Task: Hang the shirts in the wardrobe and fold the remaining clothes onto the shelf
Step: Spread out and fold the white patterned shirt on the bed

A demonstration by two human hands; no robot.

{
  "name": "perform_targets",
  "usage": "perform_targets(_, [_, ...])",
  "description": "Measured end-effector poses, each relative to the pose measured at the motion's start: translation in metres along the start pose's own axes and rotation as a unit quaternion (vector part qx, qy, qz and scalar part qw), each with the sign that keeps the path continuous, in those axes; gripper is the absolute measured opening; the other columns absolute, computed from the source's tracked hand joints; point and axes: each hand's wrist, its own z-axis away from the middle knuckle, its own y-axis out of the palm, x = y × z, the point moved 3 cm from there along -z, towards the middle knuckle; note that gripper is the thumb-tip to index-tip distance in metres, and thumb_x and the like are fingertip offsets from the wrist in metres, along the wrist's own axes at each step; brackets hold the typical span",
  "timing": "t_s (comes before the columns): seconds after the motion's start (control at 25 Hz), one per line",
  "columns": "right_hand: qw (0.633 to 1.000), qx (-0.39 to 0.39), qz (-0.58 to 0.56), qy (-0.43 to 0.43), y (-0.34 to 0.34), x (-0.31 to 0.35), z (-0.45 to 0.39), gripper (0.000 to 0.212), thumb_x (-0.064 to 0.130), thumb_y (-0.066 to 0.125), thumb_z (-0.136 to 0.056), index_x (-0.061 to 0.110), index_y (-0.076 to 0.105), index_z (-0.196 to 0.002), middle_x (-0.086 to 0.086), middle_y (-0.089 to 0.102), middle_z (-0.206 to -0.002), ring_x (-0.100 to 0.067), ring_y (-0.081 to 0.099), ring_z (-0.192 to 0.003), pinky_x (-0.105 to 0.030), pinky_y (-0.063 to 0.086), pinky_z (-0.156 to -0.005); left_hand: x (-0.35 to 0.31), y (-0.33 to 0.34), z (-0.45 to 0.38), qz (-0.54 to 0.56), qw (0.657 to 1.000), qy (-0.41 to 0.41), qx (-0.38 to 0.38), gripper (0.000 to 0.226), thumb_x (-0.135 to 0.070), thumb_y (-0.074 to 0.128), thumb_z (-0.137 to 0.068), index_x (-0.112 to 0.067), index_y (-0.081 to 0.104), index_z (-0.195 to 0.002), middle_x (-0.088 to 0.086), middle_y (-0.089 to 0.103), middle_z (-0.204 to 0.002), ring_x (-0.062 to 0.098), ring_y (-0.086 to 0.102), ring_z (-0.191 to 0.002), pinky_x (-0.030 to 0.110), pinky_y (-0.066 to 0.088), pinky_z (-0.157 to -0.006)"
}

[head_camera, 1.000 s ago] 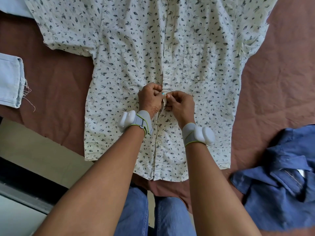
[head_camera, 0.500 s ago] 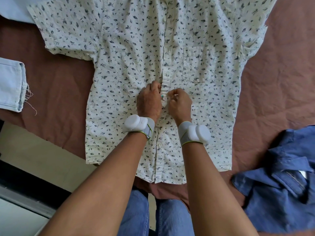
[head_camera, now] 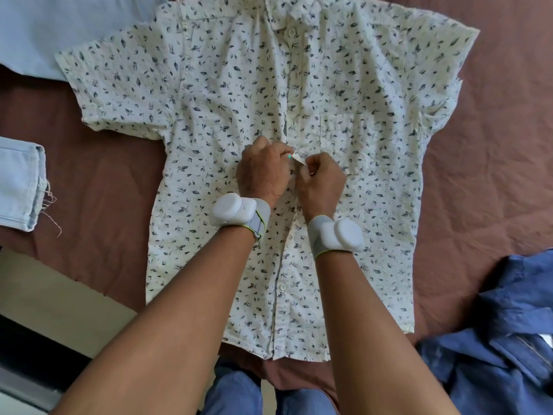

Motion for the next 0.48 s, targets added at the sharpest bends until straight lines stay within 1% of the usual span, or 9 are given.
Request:
perform_targets(0.08, [0.996,-0.043,-0.041,0.060,-0.010,-0.005,0.005,0.013,0.016,0.061,-0.088,0.005,0.069,-0.089,-0.008,0.070,-0.082,-0.019,0.058,-0.074,-0.030,0.046,-0.072,-0.002,0.006,0.000,-0.029,0.999,-0.035,0.001,0.021,-0.027,0.058,-0.091,-0.020,0.069,-0.108,0.006,0.059,-0.109,0.027,0.057,-0.102,0.034,0.048,-0.076])
perform_targets(0.16, [0.990,-0.050,-0.091,0.097,-0.011,-0.009,0.009,0.017,0.019,0.061,-0.090,0.005,0.069,-0.088,-0.004,0.069,-0.077,-0.015,0.058,-0.069,-0.029,0.049,-0.072,-0.002,0.013,0.001,-0.047,0.998,-0.046,0.013,0.018,-0.028,0.058,-0.092,-0.020,0.069,-0.103,0.007,0.058,-0.109,0.028,0.057,-0.100,0.033,0.046,-0.072])
perform_targets(0.28, [0.989,-0.003,-0.126,0.076,-0.006,-0.009,0.006,0.013,0.017,0.064,-0.089,0.006,0.070,-0.086,0.003,0.064,-0.071,-0.008,0.056,-0.063,-0.025,0.049,-0.068,-0.002,0.015,-0.001,-0.064,0.996,-0.055,0.011,0.023,-0.026,0.052,-0.094,-0.015,0.068,-0.108,0.010,0.058,-0.112,0.031,0.057,-0.101,0.037,0.047,-0.076])
perform_targets(0.4, [0.992,0.021,-0.118,0.041,-0.003,-0.005,0.002,0.011,0.016,0.066,-0.088,0.010,0.070,-0.080,0.010,0.058,-0.063,0.001,0.048,-0.056,-0.017,0.041,-0.061,-0.005,0.014,-0.004,-0.042,0.995,-0.086,0.005,0.026,-0.020,0.047,-0.096,-0.011,0.068,-0.108,0.013,0.060,-0.111,0.033,0.057,-0.104,0.039,0.047,-0.078])
perform_targets(0.48, [0.992,0.046,-0.114,0.028,-0.001,-0.001,-0.001,0.010,0.014,0.066,-0.087,0.012,0.069,-0.077,0.014,0.052,-0.057,0.001,0.045,-0.052,-0.012,0.035,-0.056,-0.005,0.014,-0.005,-0.053,0.994,-0.096,0.017,0.025,-0.019,0.047,-0.097,-0.012,0.066,-0.110,0.013,0.059,-0.114,0.033,0.056,-0.106,0.037,0.045,-0.077])
